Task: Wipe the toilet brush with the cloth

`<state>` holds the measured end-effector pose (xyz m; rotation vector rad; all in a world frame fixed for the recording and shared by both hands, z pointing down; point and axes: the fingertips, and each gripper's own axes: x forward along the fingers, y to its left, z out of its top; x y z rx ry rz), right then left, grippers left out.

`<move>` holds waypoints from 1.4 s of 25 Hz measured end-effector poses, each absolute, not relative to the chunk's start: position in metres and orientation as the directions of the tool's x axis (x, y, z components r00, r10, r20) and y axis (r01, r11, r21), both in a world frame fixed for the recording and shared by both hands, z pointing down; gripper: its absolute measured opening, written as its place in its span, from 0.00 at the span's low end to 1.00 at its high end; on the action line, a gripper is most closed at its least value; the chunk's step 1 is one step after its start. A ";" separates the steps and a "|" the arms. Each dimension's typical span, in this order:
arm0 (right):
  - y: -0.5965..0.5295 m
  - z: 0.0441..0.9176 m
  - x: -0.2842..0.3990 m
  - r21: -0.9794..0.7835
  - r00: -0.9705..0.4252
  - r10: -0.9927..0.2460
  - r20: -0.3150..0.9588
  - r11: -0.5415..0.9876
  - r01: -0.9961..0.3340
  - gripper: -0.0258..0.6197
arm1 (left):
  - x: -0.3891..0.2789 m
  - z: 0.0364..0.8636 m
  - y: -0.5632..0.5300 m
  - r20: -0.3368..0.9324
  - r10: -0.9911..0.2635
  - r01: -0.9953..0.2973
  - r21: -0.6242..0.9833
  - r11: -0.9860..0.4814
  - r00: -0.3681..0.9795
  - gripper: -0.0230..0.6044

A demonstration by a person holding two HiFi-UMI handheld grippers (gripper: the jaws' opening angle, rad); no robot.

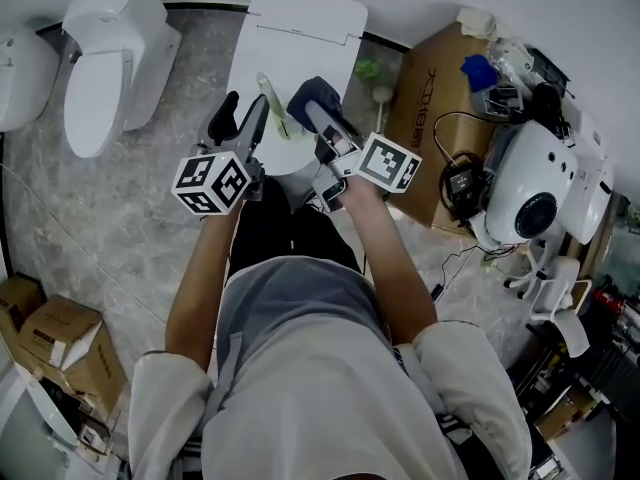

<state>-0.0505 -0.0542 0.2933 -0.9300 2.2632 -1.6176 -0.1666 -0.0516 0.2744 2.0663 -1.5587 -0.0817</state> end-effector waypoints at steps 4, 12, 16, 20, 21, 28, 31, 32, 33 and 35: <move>-0.049 0.273 -0.042 -0.874 -0.804 -0.570 0.169 0.290 -0.390 0.20 | -0.168 0.260 -0.032 0.257 -0.916 -0.878 0.447 -0.169 0.307 0.04; -0.032 0.240 -0.027 -0.748 -0.826 -0.525 0.204 0.460 -0.478 0.20 | -0.161 0.221 0.006 0.213 -0.931 -0.876 0.449 -0.176 0.296 0.04; -0.019 0.218 -0.016 -0.666 -0.829 -0.518 0.213 0.543 -0.511 0.20 | -0.153 0.193 0.025 0.170 -0.940 -0.891 0.403 -0.207 0.295 0.04; -0.006 0.193 -0.001 -0.561 -0.824 -0.523 0.217 0.624 -0.544 0.20 | -0.142 0.165 0.044 0.136 -0.945 -0.906 0.352 -0.235 0.297 0.04; -0.003 0.188 0.003 -0.532 -0.820 -0.527 0.223 0.639 -0.555 0.20 | -0.141 0.159 0.048 0.132 -0.946 -0.907 0.349 -0.235 0.296 0.04; 0.009 0.153 0.033 -0.386 -0.807 -0.546 0.227 0.710 -0.589 0.20 | -0.138 0.128 0.066 0.091 -0.970 -0.927 0.326 -0.184 0.225 0.04; 0.016 0.141 0.045 -0.325 -0.786 -0.571 0.235 0.716 -0.618 0.20 | -0.135 0.122 0.074 0.086 -0.970 -0.930 0.315 -0.191 0.228 0.04; 0.019 0.139 0.049 -0.308 -0.779 -0.579 0.241 0.715 -0.627 0.20 | -0.134 0.119 0.076 0.082 -0.969 -0.929 0.312 -0.197 0.233 0.04; 0.021 0.137 0.052 -0.295 -0.772 -0.585 0.248 0.714 -0.635 0.20 | -0.132 0.117 0.077 0.079 -0.968 -0.929 0.309 -0.204 0.239 0.04; 0.026 0.135 0.058 -0.274 -0.759 -0.595 0.264 0.709 -0.650 0.19 | -0.126 0.112 0.079 0.077 -0.965 -0.931 0.295 -0.218 0.250 0.04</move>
